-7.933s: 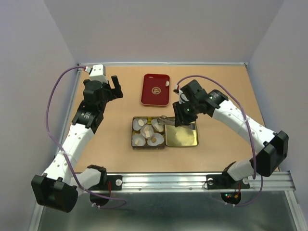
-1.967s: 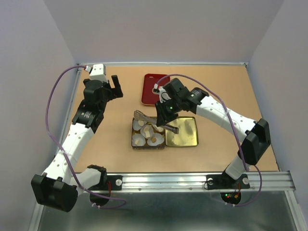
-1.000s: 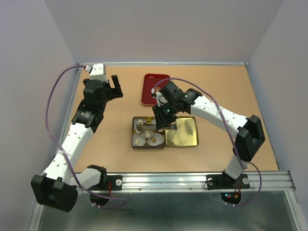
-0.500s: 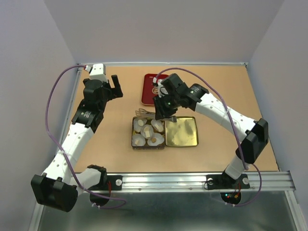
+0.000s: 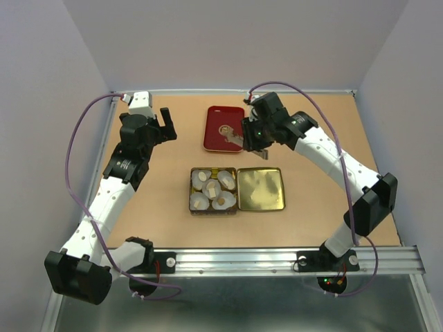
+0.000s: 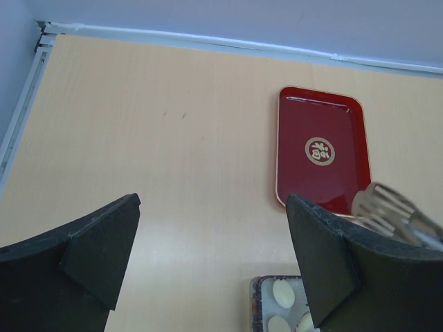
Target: Pack the chocolate
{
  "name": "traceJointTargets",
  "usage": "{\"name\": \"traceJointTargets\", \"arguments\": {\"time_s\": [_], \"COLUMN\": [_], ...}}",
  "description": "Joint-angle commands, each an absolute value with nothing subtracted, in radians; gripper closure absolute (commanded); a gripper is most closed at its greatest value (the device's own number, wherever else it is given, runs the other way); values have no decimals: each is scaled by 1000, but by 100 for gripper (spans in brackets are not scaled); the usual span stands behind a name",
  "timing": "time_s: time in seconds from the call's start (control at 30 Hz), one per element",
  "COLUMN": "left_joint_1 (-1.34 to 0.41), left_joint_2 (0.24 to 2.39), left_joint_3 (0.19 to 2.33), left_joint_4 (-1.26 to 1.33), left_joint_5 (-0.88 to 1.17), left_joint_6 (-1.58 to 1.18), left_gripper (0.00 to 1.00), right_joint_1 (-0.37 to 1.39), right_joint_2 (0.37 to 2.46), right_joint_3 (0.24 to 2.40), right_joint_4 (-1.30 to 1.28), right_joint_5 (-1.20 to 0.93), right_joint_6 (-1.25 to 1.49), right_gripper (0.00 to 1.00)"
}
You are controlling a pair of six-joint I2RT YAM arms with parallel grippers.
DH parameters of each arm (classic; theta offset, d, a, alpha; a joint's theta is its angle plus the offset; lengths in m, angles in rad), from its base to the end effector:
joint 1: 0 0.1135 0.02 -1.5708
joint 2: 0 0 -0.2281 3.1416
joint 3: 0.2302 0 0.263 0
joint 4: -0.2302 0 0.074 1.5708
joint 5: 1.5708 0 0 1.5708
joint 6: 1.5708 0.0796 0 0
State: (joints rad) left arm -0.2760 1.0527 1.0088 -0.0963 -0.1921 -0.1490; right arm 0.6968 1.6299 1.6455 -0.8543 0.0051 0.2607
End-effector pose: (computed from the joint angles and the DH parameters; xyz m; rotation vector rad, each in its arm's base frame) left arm 0.3083 -0.0715 0.3391 -0.0342 1.7104 -0.1518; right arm 0.3003 0.2508 0.2910 -0.5289 2.3980 0.4281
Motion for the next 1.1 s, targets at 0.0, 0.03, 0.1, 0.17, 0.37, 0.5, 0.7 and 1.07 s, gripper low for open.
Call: {"name": "traceJointTargets", "arguments": {"time_s": [0.0,0.03,0.1,0.17,0.37,0.5,0.7,1.07], "left_joint_1": [-284,-284,-282,-284,-282,-284,-284,-285], "left_joint_2": [1032,1032,1032,1031,1029,1029,1034,1046], "left_joint_3": [1049,1049,1049,1049,1049,1048,1048,1049], "left_joint_4": [-72,-72,-72,-72,-72,-72,-72,-74], "left_joint_5": [-202,-202,-204,-206,-201,-202,-202,-204], "left_joint_6": [-137,-137,-137,-137,-138,-138,-138,-135], "left_gripper": [1,1,1,1,1,1,1,1], "right_joint_1": [594,560,532,480,390,376,374,365], "right_joint_2": [1580,1580,1578,1577,1566,1585,1632,1844], "right_joint_3": [1625,1614,1585,1545,1413,1313,1269,1344], "right_joint_4": [-770,-759,-758,-752,-657,-557,-482,-416], "right_joint_5": [123,139,207,242,261,267,270,242], "right_joint_6": [236,236,227,221,213,215,227,221], "right_gripper": [60,60,60,60,60,60,60,60]}}
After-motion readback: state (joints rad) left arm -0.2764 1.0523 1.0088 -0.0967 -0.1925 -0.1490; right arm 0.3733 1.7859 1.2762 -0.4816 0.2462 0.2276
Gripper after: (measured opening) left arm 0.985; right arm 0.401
